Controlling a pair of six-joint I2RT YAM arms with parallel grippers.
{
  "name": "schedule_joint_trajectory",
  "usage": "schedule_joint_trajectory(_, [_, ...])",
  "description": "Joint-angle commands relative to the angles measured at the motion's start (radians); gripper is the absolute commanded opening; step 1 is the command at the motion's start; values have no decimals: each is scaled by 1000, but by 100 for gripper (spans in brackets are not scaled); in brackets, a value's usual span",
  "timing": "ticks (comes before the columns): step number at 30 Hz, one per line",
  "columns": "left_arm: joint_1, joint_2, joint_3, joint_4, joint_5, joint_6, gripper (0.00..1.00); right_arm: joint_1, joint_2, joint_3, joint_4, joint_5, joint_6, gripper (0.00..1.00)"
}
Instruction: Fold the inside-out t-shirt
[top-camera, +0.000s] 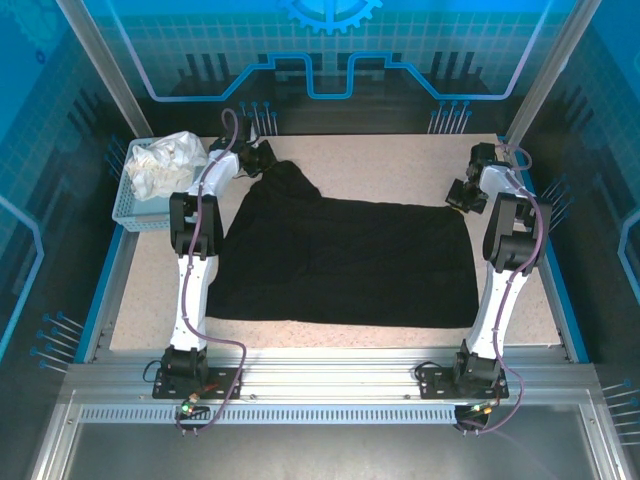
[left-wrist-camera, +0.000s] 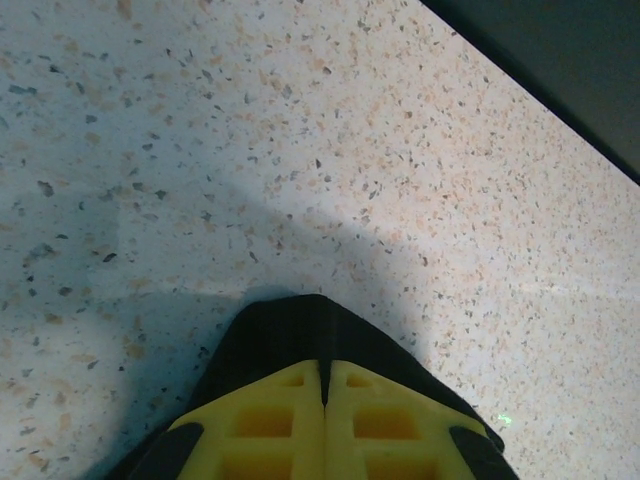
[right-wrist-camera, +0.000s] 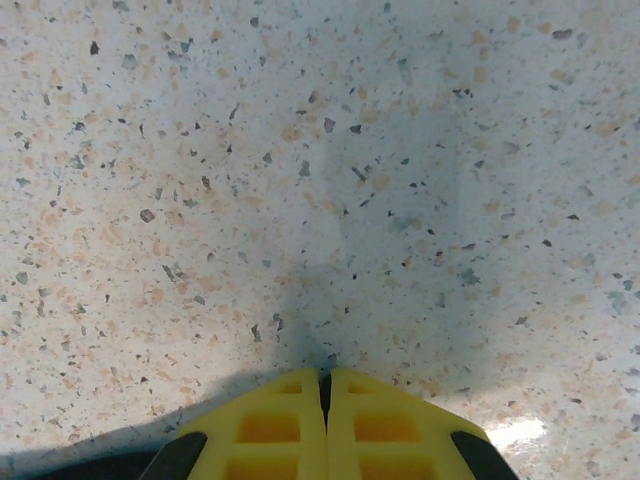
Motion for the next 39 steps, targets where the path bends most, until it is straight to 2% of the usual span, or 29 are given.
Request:
schedule_joint_trajectory(1, [5,-135,-70,71,54,-2,0,-17,-85,-11,37,-10,-32,2])
schedule_joint_trajectory(9, [4,-543,-583,319,66,-62,0,-24,-218,-129,96,-7,-87,1])
schedule_joint_trajectory(20, [6,-1115,-1181,406,22,-85,0,-31,-453,-449,193,78,-69,0])
schedule_joint_trajectory(28, [12,-1390,-1375,291,-34,-59,0,-53,-635,-639,223,130,-36,0])
schedule_joint_trajectory(39, [22,-1611,-1527,159,-64,-48,0,-59,-746,-776,206,123,-6,0])
